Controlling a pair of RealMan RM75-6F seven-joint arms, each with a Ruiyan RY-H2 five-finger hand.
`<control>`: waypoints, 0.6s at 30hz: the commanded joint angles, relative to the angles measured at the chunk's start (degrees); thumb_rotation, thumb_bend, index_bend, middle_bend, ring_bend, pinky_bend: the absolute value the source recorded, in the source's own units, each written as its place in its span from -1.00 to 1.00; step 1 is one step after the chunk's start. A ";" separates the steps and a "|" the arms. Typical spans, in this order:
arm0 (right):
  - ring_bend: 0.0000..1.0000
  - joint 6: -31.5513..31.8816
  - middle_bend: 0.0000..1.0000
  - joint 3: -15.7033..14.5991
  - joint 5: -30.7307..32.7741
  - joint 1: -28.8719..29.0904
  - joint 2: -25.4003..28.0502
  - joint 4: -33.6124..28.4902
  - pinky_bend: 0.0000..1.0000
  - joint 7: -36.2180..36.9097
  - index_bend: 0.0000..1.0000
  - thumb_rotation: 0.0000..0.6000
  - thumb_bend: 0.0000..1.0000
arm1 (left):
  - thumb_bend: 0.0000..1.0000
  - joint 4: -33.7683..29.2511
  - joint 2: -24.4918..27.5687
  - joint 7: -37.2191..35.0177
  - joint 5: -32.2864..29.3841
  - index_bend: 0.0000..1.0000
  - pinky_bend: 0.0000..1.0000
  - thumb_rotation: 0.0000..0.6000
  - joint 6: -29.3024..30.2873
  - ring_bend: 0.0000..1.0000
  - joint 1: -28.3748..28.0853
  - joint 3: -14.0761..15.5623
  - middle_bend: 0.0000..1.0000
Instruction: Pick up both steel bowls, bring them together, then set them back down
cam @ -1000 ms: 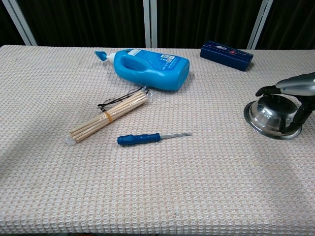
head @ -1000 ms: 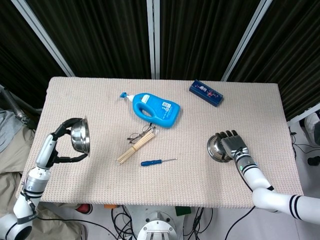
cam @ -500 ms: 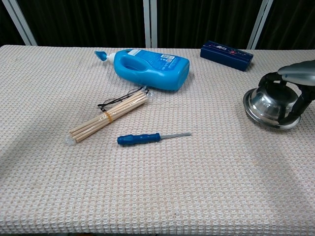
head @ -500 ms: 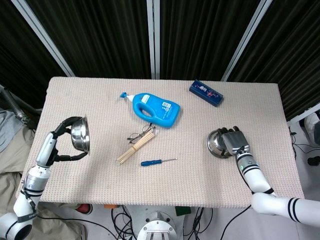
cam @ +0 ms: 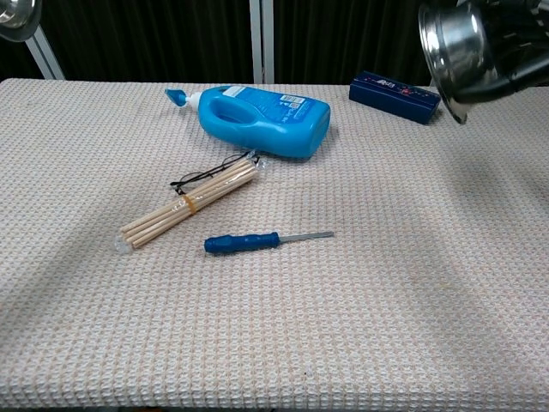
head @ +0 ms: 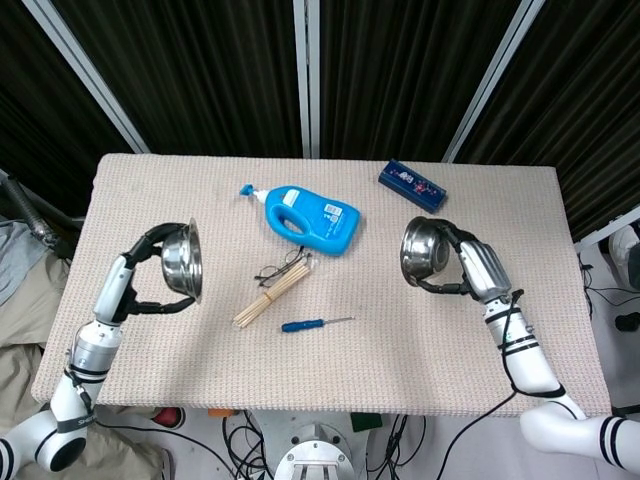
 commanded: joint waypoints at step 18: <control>-0.15 -7.56 -0.10 9.41 -7.98 3.85 -15.42 3.46 -0.46 49.17 0.15 1.00 -0.26 | -0.81 -4.99 -11.91 28.10 -4.82 -0.17 0.04 1.00 -3.33 -0.38 -7.61 -6.73 -0.30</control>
